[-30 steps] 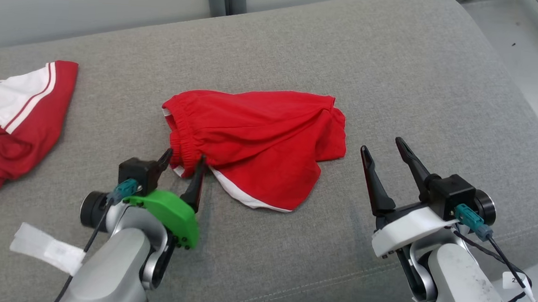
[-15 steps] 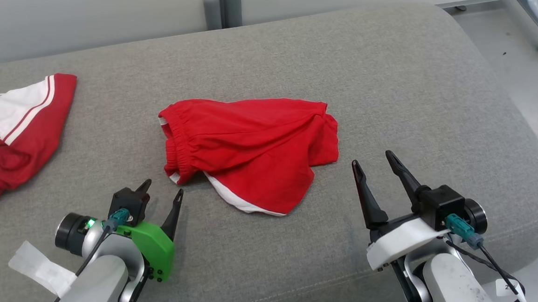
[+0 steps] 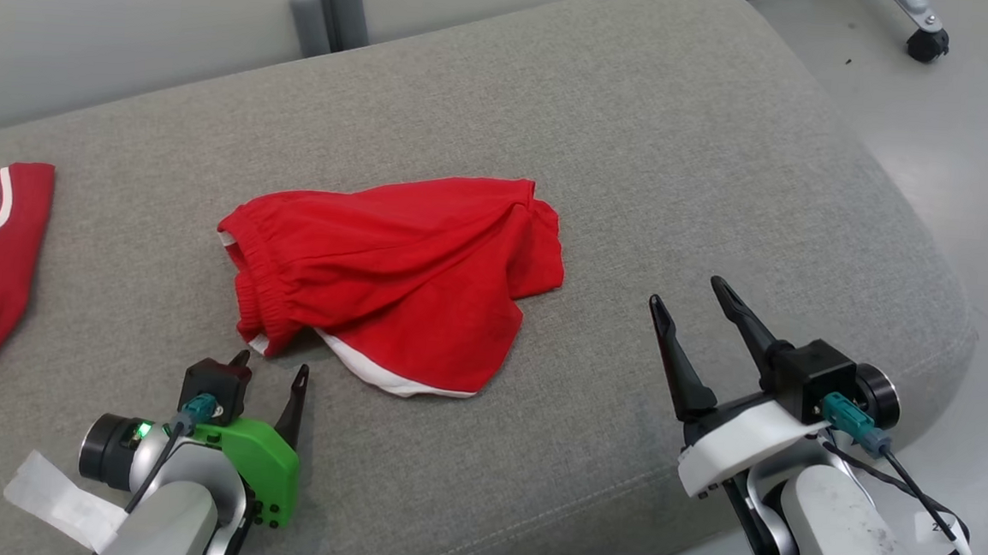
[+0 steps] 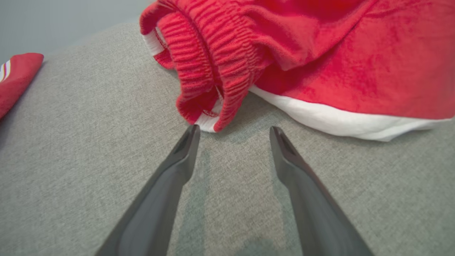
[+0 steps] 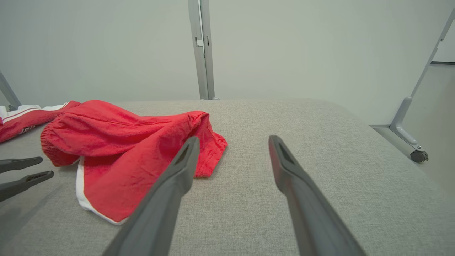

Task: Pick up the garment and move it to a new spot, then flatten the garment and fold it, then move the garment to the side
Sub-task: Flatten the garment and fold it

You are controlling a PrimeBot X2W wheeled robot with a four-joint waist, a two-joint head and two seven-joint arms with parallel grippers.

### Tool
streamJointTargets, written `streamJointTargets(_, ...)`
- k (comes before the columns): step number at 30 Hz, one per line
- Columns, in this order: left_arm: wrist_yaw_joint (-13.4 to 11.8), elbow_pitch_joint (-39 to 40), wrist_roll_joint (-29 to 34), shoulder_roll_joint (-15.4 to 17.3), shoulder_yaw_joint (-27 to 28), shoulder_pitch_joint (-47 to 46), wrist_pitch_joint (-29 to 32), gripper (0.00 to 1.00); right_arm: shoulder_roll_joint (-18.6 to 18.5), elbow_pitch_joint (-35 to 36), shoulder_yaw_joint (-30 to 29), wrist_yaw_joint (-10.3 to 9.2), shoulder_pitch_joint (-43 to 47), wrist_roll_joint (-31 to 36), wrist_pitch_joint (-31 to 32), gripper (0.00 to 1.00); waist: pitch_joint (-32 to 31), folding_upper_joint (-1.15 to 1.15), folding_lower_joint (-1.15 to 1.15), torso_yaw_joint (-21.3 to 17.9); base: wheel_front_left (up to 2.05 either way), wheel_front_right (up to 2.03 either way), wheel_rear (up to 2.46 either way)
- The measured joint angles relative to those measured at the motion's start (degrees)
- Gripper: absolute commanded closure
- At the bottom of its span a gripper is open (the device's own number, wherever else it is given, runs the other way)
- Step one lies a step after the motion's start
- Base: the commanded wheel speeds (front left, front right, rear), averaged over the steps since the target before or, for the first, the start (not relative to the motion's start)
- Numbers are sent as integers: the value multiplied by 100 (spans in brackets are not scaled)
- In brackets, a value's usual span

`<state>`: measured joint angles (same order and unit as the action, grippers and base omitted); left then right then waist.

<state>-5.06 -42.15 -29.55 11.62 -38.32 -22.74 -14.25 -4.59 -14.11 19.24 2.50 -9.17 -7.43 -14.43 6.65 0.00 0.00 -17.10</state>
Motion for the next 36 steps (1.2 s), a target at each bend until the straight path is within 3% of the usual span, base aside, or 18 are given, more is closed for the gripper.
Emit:
streamJointTargets(17, -48, -591, 112, -40, 197, -316, 0, 0, 5, 54, -93, 1, -12, 10, 0, 0, 240, 0, 0, -240, 0, 0, 0)
streamJointTargets(18, -48, -603, 147, -43, 199, -327, 0, 16, 5, 56, -98, 1, -12, 10, -1, 0, 246, 0, 0, -239, 0, 0, 0)
streamJointTargets(21, -48, -604, 238, -66, 178, -415, 0, 97, 5, 59, -130, 0, -12, 10, 0, 0, 257, 0, 0, -229, 0, 0, 0)
streamJointTargets(29, -27, -506, 603, -148, -52, -637, 0, 100, 10, 75, -210, -7, -12, 9, 0, 0, 241, 0, 0, -101, 0, 0, 0)
streamJointTargets(36, 152, -286, 700, -137, -74, -656, 0, 100, 13, 76, -276, -8, -10, 8, 0, 0, 172, 0, 0, 81, 0, 0, 0)
